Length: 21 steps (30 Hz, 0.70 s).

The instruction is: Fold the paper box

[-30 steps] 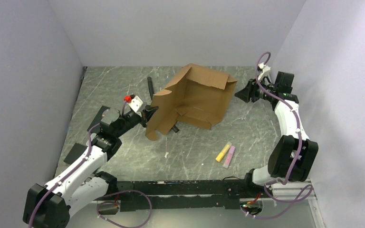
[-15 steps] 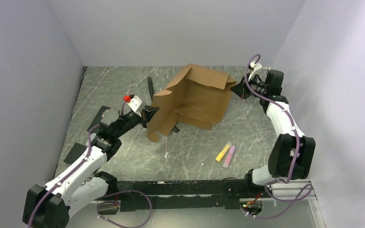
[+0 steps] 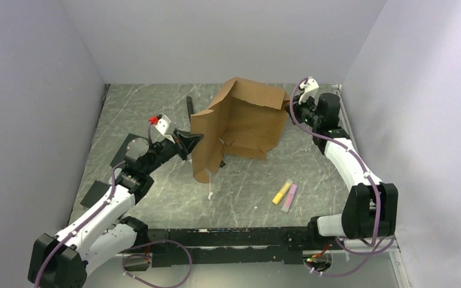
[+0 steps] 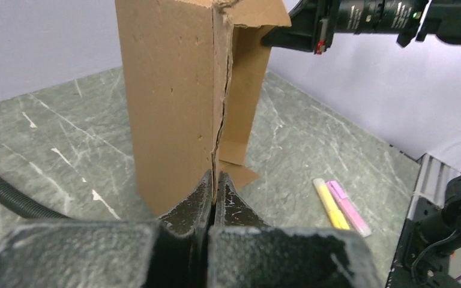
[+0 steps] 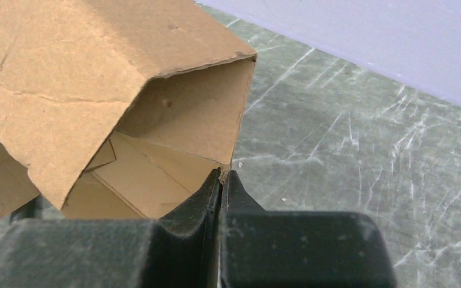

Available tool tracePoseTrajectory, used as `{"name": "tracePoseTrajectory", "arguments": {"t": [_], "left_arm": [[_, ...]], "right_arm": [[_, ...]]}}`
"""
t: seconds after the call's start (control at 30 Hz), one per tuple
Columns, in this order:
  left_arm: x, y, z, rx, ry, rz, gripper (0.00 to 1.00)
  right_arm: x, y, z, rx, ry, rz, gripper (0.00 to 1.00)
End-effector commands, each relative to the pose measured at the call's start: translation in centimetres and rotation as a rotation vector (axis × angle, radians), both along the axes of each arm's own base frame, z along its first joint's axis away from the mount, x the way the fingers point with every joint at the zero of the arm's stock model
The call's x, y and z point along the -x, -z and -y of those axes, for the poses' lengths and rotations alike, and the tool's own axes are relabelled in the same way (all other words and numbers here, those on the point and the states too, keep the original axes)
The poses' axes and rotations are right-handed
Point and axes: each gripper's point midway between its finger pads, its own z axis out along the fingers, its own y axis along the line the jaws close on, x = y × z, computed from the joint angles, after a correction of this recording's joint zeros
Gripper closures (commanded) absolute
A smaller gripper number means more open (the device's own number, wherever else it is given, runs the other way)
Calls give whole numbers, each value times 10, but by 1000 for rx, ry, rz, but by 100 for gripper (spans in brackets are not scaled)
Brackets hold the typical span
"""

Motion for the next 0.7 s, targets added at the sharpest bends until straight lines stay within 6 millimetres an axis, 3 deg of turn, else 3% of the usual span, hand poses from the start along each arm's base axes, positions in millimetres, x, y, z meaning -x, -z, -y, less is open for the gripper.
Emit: {"name": "tracePoseTrajectory", "arguments": {"t": [0.0,0.2,0.4,0.67], "left_arm": [[1,-37,7,140,20,39,100],[-5,-33,19,149,41,30,100],[-6,-29,29,170,74,42,100],[6,-40,30,206,116,87,100]], "right_arm": [[-8,-32,-4,25,81,137,100],[-5,-44,-30,13,23,183,100],[3,-25,-60,8,-49,175,100],[-1,-36,-61,0,-48,208,100]]}}
